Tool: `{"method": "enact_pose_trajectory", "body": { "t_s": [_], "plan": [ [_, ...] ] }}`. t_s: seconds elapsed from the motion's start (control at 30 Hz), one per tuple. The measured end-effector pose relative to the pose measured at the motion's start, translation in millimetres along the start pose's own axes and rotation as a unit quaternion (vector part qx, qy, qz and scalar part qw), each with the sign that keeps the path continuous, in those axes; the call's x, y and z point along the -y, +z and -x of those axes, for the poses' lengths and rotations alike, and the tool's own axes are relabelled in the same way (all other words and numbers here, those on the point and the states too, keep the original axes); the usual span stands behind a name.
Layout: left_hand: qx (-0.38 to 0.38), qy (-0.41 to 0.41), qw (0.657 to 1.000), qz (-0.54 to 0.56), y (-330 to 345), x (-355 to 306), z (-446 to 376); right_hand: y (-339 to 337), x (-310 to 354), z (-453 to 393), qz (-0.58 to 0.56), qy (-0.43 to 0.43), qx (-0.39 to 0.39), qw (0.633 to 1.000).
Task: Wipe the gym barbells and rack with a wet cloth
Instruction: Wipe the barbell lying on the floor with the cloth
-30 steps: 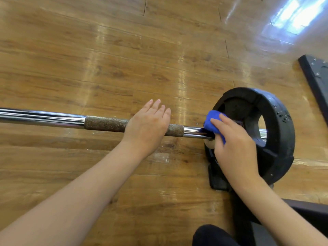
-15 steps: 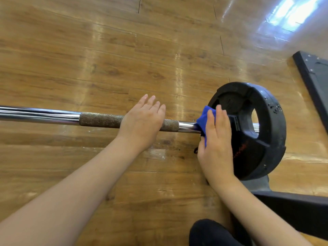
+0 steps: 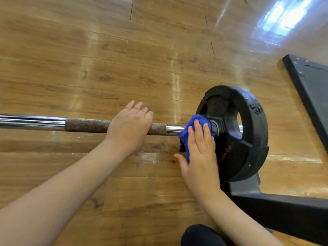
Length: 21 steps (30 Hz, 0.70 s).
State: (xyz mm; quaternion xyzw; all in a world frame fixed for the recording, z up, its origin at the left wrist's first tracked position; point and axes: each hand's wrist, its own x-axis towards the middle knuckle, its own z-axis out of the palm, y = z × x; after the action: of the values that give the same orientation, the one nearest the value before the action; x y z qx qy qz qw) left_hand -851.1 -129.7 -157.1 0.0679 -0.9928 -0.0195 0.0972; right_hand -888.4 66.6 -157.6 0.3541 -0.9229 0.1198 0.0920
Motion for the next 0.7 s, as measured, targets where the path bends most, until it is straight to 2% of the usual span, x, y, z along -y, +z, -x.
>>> {"method": "enact_pose_trajectory", "body": {
  "t_s": [0.2, 0.37, 0.43, 0.57, 0.7],
  "plan": [
    [-0.017, 0.007, 1.0, 0.014, 1.2, 0.3, 0.9, -6.0, -17.5, -15.6, -0.1, -0.019, -0.088, 0.991],
    [-0.032, 0.023, 0.999, 0.014, 3.6, -1.0, 3.6, -26.9, -13.6, -18.4, -0.144, 0.026, -0.118, 0.982],
    [-0.03, 0.022, 0.999, 0.011, 2.5, 0.1, 2.5, -27.6, -9.9, -31.2, -0.125, 0.009, -0.114, 0.985],
    [-0.022, 0.028, 0.999, 0.011, -1.1, -0.7, 1.7, -6.7, 17.6, -44.6, -0.067, -0.048, -0.044, 0.996],
    [0.0, 0.033, 0.999, 0.006, -4.6, -1.4, 2.0, 10.5, 30.8, -36.1, -0.062, -0.094, -0.048, 0.992]
  ]
}}
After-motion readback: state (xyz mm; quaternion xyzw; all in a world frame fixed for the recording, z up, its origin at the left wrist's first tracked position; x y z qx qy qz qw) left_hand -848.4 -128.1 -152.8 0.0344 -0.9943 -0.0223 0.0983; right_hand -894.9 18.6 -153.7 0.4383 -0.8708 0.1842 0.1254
